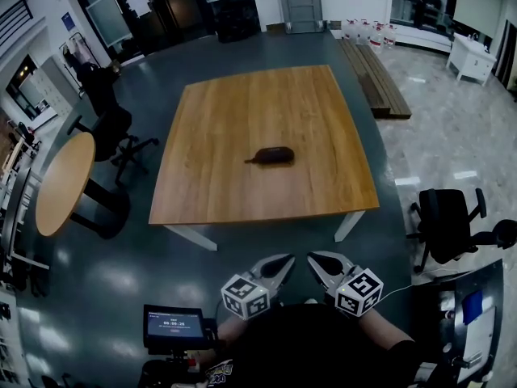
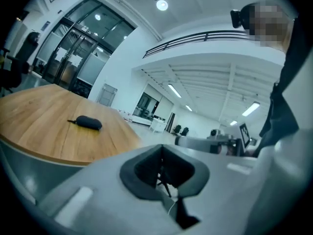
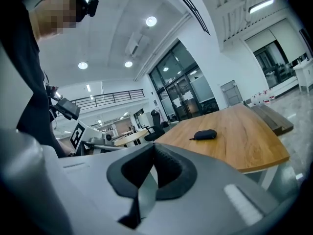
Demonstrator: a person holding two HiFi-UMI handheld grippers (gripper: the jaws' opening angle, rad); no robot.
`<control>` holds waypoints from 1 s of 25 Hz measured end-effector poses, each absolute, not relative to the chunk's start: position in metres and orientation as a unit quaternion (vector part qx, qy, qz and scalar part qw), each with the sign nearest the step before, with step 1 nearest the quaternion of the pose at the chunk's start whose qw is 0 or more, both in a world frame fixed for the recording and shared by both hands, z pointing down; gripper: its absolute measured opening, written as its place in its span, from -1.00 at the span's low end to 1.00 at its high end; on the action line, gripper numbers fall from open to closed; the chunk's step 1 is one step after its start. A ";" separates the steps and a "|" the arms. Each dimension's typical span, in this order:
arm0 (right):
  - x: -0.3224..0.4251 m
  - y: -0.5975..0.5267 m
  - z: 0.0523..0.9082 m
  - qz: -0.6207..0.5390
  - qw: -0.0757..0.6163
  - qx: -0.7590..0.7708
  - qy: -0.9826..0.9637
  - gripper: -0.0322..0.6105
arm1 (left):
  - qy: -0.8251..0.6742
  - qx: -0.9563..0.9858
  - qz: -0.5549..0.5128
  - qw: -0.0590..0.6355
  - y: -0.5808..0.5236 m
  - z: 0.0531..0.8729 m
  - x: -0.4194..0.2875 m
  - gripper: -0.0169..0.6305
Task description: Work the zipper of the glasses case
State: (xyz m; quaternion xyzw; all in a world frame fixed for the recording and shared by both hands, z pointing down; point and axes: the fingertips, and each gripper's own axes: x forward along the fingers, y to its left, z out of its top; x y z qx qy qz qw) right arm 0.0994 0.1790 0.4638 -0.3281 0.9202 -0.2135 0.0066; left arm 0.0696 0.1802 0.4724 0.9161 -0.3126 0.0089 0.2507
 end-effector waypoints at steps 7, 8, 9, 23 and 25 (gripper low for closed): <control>0.106 0.180 0.466 -0.219 0.010 -0.335 0.916 -0.89 | -0.314 0.911 0.004 0.268 0.178 0.478 0.068 -0.95; 0.105 0.180 0.465 -0.217 0.010 -0.334 0.917 -0.89 | -0.316 0.910 0.002 0.268 0.177 0.477 0.067 -0.95; 0.105 0.181 0.464 -0.214 0.010 -0.333 0.918 -0.89 | -0.318 0.909 0.001 0.268 0.176 0.476 0.067 -0.95; 0.105 0.187 0.464 -0.208 0.004 -0.328 0.921 -0.89 | -0.324 0.906 -0.011 0.274 0.181 0.474 0.070 -0.95; 0.105 0.187 0.465 -0.207 0.003 -0.329 0.921 -0.89 | -0.322 0.906 -0.010 0.274 0.182 0.475 0.072 -0.95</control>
